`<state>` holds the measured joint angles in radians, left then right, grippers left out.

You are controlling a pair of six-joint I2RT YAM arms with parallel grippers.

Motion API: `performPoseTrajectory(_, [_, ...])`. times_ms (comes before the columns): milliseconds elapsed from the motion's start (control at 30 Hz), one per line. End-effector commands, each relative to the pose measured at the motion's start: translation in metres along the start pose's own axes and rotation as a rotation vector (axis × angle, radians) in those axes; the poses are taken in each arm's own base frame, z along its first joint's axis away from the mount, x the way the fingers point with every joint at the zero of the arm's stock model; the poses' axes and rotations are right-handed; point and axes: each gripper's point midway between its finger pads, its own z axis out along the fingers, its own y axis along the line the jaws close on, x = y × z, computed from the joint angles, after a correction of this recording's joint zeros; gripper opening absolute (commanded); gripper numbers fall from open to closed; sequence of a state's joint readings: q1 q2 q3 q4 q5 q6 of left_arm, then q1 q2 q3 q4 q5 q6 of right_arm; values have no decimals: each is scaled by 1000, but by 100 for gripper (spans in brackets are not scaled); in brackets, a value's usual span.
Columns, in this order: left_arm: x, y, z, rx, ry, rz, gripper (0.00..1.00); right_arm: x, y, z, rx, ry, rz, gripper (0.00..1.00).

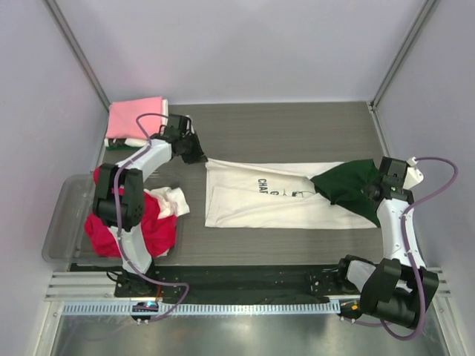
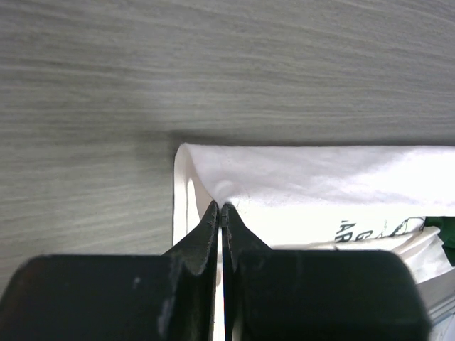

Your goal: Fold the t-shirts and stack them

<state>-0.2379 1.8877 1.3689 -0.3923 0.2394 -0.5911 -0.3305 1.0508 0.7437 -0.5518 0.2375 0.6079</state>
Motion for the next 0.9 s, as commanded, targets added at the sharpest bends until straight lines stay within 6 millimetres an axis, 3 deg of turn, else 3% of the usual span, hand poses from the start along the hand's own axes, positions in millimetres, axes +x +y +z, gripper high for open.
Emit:
performPoseTrajectory(0, [-4,-17,-21,57,-55,27,0,-7,-9,-4,24,-33,46,1])
performPoseTrajectory(200, [23,-16,-27,50,-37,25,0,-2,-24,-3,56,-30,78,1])
performPoseTrajectory(400, [48,-8,-34,27,-23,-3,1,15,-45,3,108,4,140,1])
performPoseTrajectory(500, [62,0,-44,17,-34,-33,7,25,-53,8,126,39,154,1])
performPoseTrajectory(567, [67,5,-53,9,-49,-43,14,28,-54,10,128,62,163,38])
performPoseTrajectory(633, [67,7,-58,-3,-65,-50,20,29,-53,9,122,74,179,67])
performPoseTrajectory(767, [52,-5,-76,11,-111,-52,23,7,-53,-4,124,-4,211,87])
performPoseTrajectory(867, [37,-14,-89,2,-150,-36,24,-5,-50,-13,120,-31,219,87])
